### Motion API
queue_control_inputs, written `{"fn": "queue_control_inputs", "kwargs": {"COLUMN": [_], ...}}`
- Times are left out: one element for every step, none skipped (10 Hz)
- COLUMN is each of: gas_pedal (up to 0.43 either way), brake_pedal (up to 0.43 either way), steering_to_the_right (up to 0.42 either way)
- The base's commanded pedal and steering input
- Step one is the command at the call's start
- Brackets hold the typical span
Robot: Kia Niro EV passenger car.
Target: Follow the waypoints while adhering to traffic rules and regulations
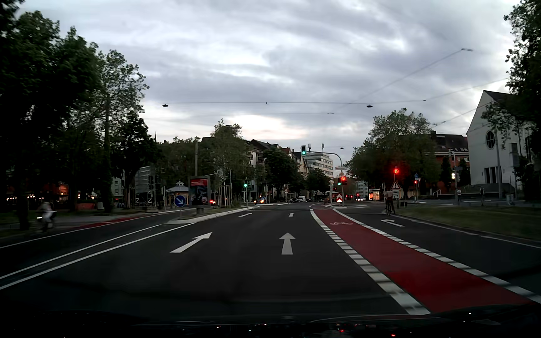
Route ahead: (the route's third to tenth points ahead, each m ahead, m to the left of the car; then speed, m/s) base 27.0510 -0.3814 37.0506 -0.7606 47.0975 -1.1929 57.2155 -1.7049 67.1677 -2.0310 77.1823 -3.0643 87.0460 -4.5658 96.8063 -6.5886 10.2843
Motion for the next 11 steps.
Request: {"fn": "queue_control_inputs", "kwargs": {"gas_pedal": [0.169, 0.169, 0.169, 0.169, 0.169, 0.169, 0.169, 0.169, 0.169, 0.169, 0.169], "brake_pedal": [0.000, 0.000, 0.000, 0.000, 0.000, 0.000, 0.000, 0.000, 0.000, 0.000, 0.000], "steering_to_the_right": [0.006, 0.006, 0.006, 0.006, 0.006, 0.006, 0.006, 0.006, 0.006, 0.006, 0.006]}}
